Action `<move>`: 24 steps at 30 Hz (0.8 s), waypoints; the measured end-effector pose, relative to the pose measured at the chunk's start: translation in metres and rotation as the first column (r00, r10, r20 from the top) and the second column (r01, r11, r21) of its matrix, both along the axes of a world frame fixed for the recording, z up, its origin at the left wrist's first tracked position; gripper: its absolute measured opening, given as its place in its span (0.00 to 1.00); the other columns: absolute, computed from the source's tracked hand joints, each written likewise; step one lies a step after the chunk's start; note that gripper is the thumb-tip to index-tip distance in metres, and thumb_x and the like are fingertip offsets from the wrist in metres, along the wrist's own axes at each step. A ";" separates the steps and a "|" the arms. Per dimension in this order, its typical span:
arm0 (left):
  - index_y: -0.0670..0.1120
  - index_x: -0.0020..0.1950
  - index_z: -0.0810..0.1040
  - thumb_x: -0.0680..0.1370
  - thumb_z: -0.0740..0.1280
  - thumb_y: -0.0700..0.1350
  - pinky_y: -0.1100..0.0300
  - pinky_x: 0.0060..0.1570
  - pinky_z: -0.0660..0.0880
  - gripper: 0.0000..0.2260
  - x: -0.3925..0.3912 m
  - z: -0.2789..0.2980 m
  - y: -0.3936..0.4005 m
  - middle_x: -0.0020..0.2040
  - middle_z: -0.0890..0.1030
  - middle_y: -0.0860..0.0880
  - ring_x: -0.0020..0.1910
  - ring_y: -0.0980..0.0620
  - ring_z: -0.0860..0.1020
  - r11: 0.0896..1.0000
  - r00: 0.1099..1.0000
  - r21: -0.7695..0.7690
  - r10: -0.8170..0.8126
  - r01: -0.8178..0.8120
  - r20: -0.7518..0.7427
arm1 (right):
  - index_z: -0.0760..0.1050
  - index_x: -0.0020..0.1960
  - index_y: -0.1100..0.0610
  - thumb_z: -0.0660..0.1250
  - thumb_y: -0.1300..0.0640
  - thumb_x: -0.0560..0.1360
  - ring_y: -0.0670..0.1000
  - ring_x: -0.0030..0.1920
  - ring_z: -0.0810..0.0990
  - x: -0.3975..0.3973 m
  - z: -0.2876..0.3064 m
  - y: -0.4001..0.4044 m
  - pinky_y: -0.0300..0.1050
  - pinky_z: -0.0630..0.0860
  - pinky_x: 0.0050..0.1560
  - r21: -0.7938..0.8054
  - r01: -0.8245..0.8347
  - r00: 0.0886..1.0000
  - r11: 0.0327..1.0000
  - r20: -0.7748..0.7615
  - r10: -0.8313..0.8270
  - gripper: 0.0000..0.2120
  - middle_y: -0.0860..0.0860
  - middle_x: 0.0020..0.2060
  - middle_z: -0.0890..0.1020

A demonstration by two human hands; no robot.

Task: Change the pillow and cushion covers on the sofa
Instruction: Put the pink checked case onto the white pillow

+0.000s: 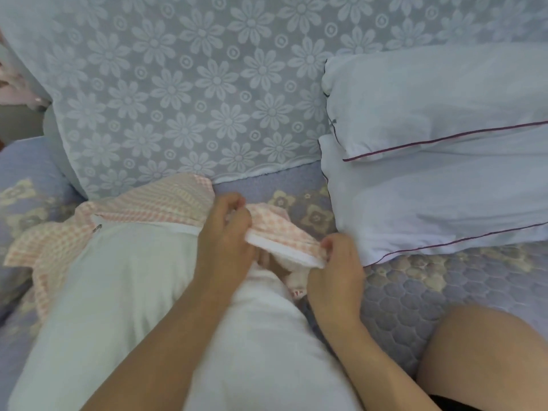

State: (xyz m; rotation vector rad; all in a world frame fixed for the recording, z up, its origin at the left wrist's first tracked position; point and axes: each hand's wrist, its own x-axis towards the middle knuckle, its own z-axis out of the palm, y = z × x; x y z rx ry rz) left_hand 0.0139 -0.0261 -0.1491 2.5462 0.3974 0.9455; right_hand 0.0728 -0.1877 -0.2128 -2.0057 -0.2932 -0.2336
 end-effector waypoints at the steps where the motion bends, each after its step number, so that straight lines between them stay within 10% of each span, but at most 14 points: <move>1: 0.49 0.50 0.75 0.73 0.64 0.40 0.63 0.47 0.73 0.08 -0.012 -0.007 0.000 0.54 0.73 0.59 0.49 0.52 0.76 0.988 0.986 0.096 -0.108 0.121 -0.127 | 0.72 0.51 0.53 0.59 0.75 0.62 0.50 0.47 0.74 0.006 0.002 -0.002 0.47 0.73 0.47 0.087 0.014 0.991 0.996 -0.134 -0.002 0.24 0.49 0.49 0.76; 4: 0.56 0.46 0.73 0.71 0.65 0.47 0.53 0.39 0.75 0.06 -0.033 -0.012 0.007 0.40 0.79 0.55 0.40 0.49 0.79 0.980 0.873 -0.029 -0.188 0.195 -0.450 | 0.78 0.53 0.51 0.53 0.76 0.67 0.51 0.54 0.80 0.008 0.016 0.002 0.46 0.79 0.56 0.432 -0.141 0.848 0.891 -0.411 0.333 0.28 0.49 0.51 0.82; 9: 0.48 0.37 0.70 0.66 0.66 0.44 0.55 0.35 0.64 0.05 -0.009 0.024 0.017 0.31 0.72 0.51 0.32 0.54 0.69 0.846 0.954 -0.532 -0.185 0.034 -0.234 | 0.81 0.47 0.59 0.65 0.55 0.77 0.50 0.41 0.76 0.019 0.021 -0.003 0.47 0.71 0.41 0.330 -0.526 0.597 0.784 -0.514 0.616 0.09 0.48 0.39 0.81; 12: 0.49 0.40 0.71 0.72 0.68 0.45 0.55 0.38 0.67 0.06 0.008 0.034 0.017 0.35 0.75 0.50 0.35 0.51 0.72 0.789 0.953 -0.613 -0.154 -0.040 -0.260 | 0.75 0.51 0.68 0.70 0.40 0.69 0.53 0.42 0.72 0.020 0.019 0.001 0.51 0.65 0.44 0.467 -0.485 0.530 0.740 -0.516 0.673 0.30 0.55 0.40 0.75; 16: 0.48 0.45 0.83 0.79 0.68 0.44 0.59 0.40 0.71 0.06 0.010 0.040 0.019 0.38 0.81 0.50 0.38 0.53 0.78 0.766 0.829 -0.629 -0.260 -0.136 -0.495 | 0.81 0.56 0.63 0.76 0.60 0.70 0.56 0.46 0.82 0.025 0.024 -0.005 0.48 0.78 0.47 0.724 -0.381 0.362 0.575 -0.455 0.813 0.16 0.59 0.48 0.85; 21: 0.50 0.52 0.83 0.71 0.75 0.62 0.56 0.45 0.79 0.18 0.011 0.057 0.021 0.44 0.86 0.49 0.42 0.52 0.84 0.929 0.368 -0.369 -0.352 0.025 -0.861 | 0.79 0.46 0.51 0.70 0.63 0.73 0.47 0.42 0.79 0.028 0.020 0.004 0.37 0.76 0.40 0.340 -0.352 0.693 0.872 -0.532 0.487 0.08 0.47 0.41 0.83; 24: 0.49 0.48 0.83 0.75 0.73 0.54 0.53 0.46 0.78 0.09 0.014 0.039 0.012 0.39 0.82 0.51 0.43 0.48 0.83 0.979 0.482 -0.175 -0.206 0.109 -0.852 | 0.80 0.53 0.49 0.64 0.60 0.77 0.49 0.51 0.81 0.030 0.019 0.003 0.48 0.78 0.53 0.306 -0.348 0.701 0.886 -0.543 0.463 0.09 0.48 0.48 0.84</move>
